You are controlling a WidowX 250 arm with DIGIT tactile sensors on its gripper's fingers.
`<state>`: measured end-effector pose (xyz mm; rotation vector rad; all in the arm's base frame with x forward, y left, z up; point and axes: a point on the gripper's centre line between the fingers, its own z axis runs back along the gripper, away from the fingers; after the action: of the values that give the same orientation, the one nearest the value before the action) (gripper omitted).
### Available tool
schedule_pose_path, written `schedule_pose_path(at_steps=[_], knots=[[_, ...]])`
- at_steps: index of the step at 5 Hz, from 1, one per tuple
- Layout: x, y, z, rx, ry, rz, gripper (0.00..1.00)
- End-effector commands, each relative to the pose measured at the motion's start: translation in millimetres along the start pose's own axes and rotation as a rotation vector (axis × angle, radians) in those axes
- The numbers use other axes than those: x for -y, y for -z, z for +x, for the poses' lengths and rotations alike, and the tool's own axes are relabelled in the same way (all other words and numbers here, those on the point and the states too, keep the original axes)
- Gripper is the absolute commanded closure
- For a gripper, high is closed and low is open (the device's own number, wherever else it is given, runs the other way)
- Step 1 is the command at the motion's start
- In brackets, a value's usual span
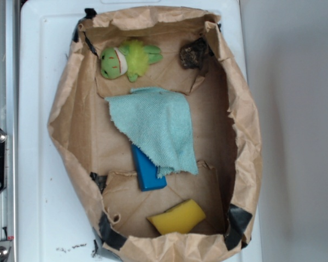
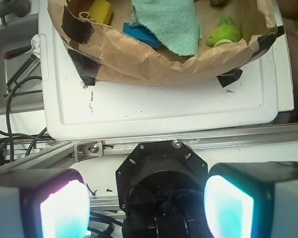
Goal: Grab the green sponge.
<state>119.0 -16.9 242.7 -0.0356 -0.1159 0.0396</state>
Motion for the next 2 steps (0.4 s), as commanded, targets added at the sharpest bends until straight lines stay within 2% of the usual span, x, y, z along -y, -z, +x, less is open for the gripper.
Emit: schedule_pose_path(at_steps=[1, 2], knots=[[0.0, 0.0, 0.0, 0.000, 0.000, 0.000, 0.00], [5.1, 15.6, 28.1, 0.029, -0.004, 0.010, 0.00]])
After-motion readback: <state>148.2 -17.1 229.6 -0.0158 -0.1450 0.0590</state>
